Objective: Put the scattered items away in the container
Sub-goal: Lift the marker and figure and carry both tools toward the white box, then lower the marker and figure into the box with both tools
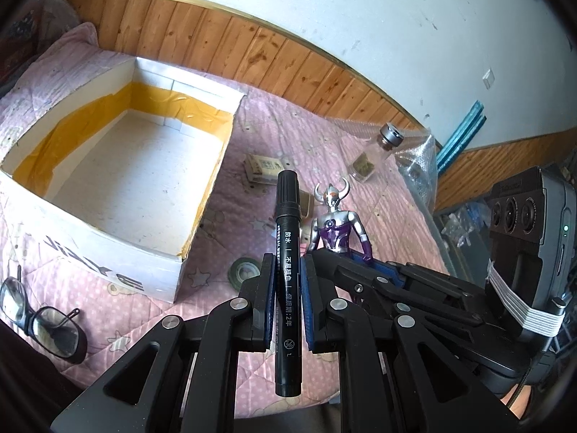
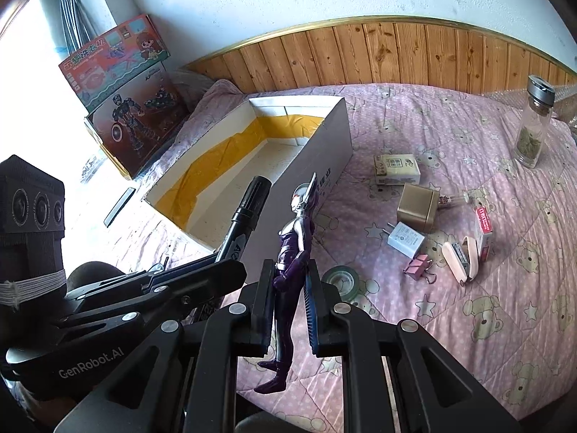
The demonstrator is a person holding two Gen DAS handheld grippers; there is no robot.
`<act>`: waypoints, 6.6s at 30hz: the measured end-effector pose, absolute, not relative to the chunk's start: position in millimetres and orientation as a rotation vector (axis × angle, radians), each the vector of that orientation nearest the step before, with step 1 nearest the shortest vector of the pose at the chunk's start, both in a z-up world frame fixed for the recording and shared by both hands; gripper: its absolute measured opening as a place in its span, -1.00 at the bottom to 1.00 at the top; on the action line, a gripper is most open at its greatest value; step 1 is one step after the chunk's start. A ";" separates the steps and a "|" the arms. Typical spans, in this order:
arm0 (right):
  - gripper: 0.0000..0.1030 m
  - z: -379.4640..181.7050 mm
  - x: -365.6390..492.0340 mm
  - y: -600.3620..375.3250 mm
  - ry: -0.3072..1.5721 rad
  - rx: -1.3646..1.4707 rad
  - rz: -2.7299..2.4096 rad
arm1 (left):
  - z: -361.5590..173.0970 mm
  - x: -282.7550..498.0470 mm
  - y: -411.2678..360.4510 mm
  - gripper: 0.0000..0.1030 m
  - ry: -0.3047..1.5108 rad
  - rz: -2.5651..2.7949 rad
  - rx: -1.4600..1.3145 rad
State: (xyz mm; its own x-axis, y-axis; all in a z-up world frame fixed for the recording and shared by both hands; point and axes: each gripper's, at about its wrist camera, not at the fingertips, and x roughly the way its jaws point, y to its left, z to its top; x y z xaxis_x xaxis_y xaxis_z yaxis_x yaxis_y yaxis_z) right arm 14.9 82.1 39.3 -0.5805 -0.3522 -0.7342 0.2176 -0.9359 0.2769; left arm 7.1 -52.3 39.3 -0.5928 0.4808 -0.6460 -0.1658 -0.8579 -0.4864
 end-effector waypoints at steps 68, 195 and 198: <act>-0.69 57.8 -79.8 16.0 -0.149 1.202 -2.423 | 32.7 -65.2 -159.8 -0.75 -0.832 2.485 -1.193; -0.69 -34.1 -293.4 -34.6 0.242 1.717 -2.179 | -78.3 -288.4 -163.4 -0.74 -0.449 2.357 -1.876; -0.69 -38.5 -297.5 -33.7 0.253 1.738 -2.175 | -81.1 -292.6 -160.1 -0.73 -0.393 2.370 -1.882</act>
State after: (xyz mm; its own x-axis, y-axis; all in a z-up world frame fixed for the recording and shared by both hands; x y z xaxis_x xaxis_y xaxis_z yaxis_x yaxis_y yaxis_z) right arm -297.5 -33.7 -38.5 -0.1905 -0.1546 -0.9694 0.3726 -0.9250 0.0743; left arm -292.6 -160.1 -81.1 -0.2368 0.2283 -0.9444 0.0890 -0.9628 -0.2551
